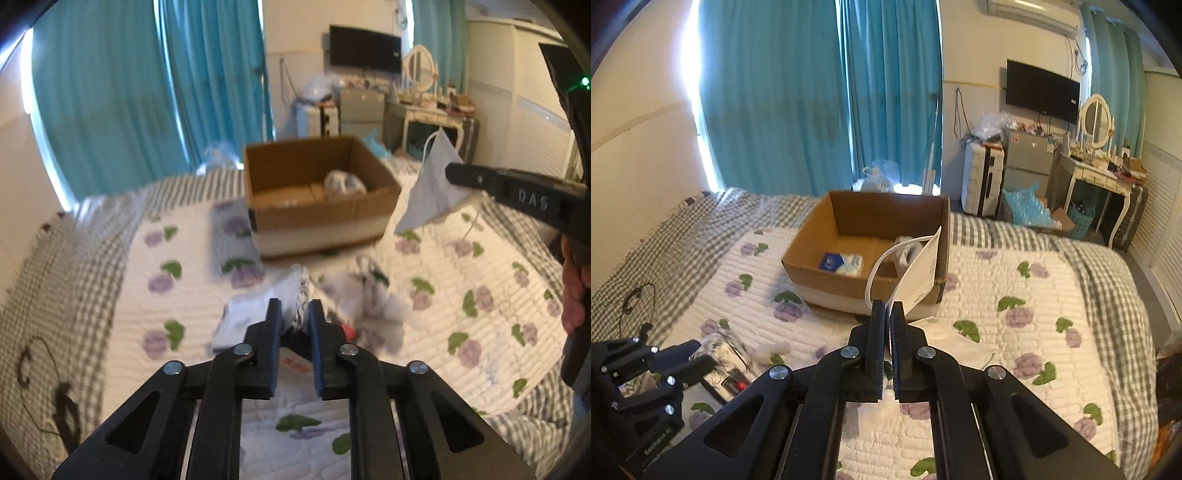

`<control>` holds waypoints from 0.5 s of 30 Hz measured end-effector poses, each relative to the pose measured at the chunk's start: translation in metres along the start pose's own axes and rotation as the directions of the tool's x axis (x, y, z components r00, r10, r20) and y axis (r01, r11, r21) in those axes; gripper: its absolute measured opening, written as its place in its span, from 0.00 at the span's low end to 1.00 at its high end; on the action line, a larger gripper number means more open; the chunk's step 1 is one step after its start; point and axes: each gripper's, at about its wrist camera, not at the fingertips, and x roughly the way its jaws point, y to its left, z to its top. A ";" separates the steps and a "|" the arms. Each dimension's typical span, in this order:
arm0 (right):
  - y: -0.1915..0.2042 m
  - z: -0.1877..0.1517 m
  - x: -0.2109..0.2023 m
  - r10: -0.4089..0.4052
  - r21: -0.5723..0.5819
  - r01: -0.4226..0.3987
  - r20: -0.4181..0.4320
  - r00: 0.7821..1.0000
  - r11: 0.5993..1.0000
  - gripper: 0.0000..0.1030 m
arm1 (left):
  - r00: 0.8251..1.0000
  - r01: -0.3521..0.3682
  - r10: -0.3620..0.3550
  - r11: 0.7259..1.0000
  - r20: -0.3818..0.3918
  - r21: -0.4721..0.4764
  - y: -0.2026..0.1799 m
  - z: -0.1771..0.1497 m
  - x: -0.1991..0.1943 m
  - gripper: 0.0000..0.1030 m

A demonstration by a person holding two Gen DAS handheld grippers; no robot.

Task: Organize soft objects
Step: 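Carry the packet and mask into the box and open both grippers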

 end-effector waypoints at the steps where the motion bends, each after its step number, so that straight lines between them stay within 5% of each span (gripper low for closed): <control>1: 0.001 0.003 -0.006 0.002 -0.002 -0.002 0.010 1.000 1.000 0.03 | 1.000 -0.004 0.004 1.000 0.018 0.002 -0.001 0.005 -0.007 0.09; 15: -0.010 0.061 -0.010 0.004 -0.026 -0.002 0.082 0.997 1.000 0.03 | 0.994 0.014 -0.022 0.997 0.109 0.077 -0.013 0.090 -0.016 0.09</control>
